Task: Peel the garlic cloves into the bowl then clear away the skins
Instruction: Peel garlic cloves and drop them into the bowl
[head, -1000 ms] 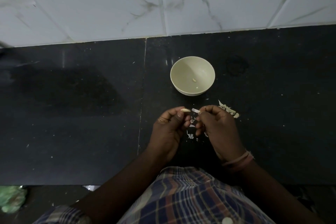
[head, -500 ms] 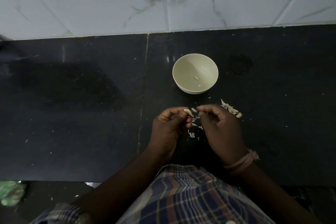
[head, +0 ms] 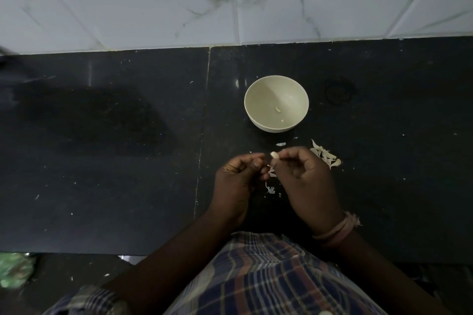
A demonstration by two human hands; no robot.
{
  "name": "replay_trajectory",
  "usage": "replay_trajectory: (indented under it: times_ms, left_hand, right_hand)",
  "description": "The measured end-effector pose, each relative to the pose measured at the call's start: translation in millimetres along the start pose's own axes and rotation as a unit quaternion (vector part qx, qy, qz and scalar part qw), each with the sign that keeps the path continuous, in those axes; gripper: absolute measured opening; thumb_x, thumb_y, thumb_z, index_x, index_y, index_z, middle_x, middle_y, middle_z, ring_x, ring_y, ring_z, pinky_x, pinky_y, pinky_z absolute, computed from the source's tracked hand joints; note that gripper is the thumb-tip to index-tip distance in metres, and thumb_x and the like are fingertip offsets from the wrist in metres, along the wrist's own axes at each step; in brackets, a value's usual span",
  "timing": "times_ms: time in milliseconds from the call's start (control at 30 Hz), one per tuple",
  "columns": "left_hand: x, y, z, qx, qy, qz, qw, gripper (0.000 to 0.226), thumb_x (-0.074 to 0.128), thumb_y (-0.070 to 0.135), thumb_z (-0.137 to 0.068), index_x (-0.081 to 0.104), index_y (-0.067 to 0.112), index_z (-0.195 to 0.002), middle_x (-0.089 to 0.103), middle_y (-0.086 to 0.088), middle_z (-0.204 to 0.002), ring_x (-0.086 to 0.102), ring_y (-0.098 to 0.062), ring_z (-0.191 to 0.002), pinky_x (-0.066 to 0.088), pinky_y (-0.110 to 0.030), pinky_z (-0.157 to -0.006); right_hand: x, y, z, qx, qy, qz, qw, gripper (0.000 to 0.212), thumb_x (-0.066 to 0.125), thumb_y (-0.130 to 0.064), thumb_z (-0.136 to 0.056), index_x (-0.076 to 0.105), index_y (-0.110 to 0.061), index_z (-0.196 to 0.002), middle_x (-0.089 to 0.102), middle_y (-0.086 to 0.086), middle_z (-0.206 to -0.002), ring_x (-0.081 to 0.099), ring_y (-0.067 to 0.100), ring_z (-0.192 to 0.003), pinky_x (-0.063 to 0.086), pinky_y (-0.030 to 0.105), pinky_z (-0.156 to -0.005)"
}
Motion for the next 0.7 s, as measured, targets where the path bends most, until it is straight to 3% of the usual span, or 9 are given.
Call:
replay_trajectory:
  times_ms: [67, 133, 233, 333, 400, 467, 567, 700]
  left_hand:
    - [-4, -5, -2, -0.029, 0.018, -0.008, 0.999, 0.021, 0.062, -0.001, -0.094, 0.072, 0.005, -0.110, 0.076, -0.013, -0.099, 0.073, -0.019, -0.089, 0.059, -0.024, -0.077]
    - [-2, -8, -4, -0.058, 0.011, -0.017, 0.998, 0.027, 0.054, -0.007, -0.098, 0.069, 0.003, -0.118, 0.075, -0.016, -0.113, 0.073, -0.024, -0.105, 0.059, -0.026, -0.086]
    - [11, -10, -3, -0.096, -0.015, 0.006, 0.995, 0.028, 0.048, 0.001, -0.102, 0.065, 0.000, -0.124, 0.071, -0.018, -0.123, 0.069, -0.030, -0.114, 0.057, -0.035, -0.094]
    - [25, -10, 2, -0.140, -0.032, 0.036, 0.989, 0.040, 0.045, 0.032, -0.105, 0.061, 0.001, -0.124, 0.066, -0.018, -0.116, 0.065, -0.030, -0.105, 0.055, -0.040, -0.089]
    - [23, -9, 3, -0.148, -0.017, 0.033, 0.988, 0.050, 0.042, 0.041, -0.106, 0.061, -0.001, -0.124, 0.070, -0.016, -0.115, 0.071, -0.027, -0.102, 0.056, -0.040, -0.090]
    - [17, -8, 2, -0.141, 0.000, 0.026, 0.990, 0.047, 0.042, 0.038, -0.107, 0.061, 0.000, -0.127, 0.073, -0.017, -0.118, 0.072, -0.028, -0.108, 0.056, -0.040, -0.095]
    - [13, -4, 2, -0.118, -0.003, -0.002, 0.993, 0.032, 0.049, 0.019, -0.106, 0.065, -0.001, -0.125, 0.073, -0.019, -0.119, 0.071, -0.029, -0.111, 0.058, -0.039, -0.094]
    - [8, 0, 3, -0.096, 0.030, -0.025, 0.995, 0.020, 0.064, 0.005, -0.095, 0.071, -0.005, -0.112, 0.075, -0.021, -0.102, 0.072, -0.017, -0.081, 0.062, -0.028, -0.076]
  right_hand:
    - [-4, 18, -1, 0.060, 0.029, -0.061, 0.996, 0.009, 0.067, -0.012, -0.095, 0.063, -0.015, -0.101, 0.075, 0.000, -0.095, 0.073, 0.008, -0.089, 0.059, 0.030, -0.083]
    - [-6, 25, -2, 0.066, 0.035, -0.067, 0.995, 0.006, 0.060, -0.018, -0.099, 0.060, -0.019, -0.104, 0.075, 0.002, -0.102, 0.073, 0.012, -0.098, 0.058, 0.041, -0.092]
    - [-2, 11, 3, -0.011, 0.008, -0.019, 1.000, 0.010, 0.050, -0.020, -0.105, 0.059, -0.021, -0.108, 0.073, -0.005, -0.109, 0.070, 0.007, -0.104, 0.056, 0.035, -0.092]
    - [15, 1, 12, -0.072, -0.068, 0.084, 0.992, 0.015, 0.042, -0.020, -0.106, 0.055, -0.024, -0.113, 0.069, -0.014, -0.106, 0.067, 0.001, -0.095, 0.051, 0.020, -0.080]
    - [16, 11, 8, -0.045, -0.061, 0.122, 0.990, 0.016, 0.039, -0.022, -0.107, 0.054, -0.023, -0.113, 0.067, -0.012, -0.100, 0.065, 0.003, -0.087, 0.049, 0.025, -0.074]
    - [7, 18, 3, -0.012, -0.022, 0.128, 0.991, 0.016, 0.039, -0.021, -0.108, 0.053, -0.021, -0.113, 0.067, -0.008, -0.100, 0.064, 0.004, -0.087, 0.050, 0.031, -0.074]
    - [7, 3, 4, -0.051, -0.020, 0.091, 0.994, 0.019, 0.038, -0.016, -0.107, 0.055, -0.016, -0.114, 0.069, -0.009, -0.115, 0.064, 0.000, -0.103, 0.051, 0.024, -0.086]
    - [13, 2, 8, -0.047, -0.018, 0.053, 0.997, 0.023, 0.037, -0.022, -0.107, 0.058, -0.016, -0.115, 0.069, -0.010, -0.118, 0.065, 0.003, -0.108, 0.053, 0.029, -0.091]
Point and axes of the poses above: each hand's wrist, its own z-axis away from the middle knuckle, its own x-axis out of the palm, y = z × x, the point moved 8 cm from there along -z, towards the middle knuckle
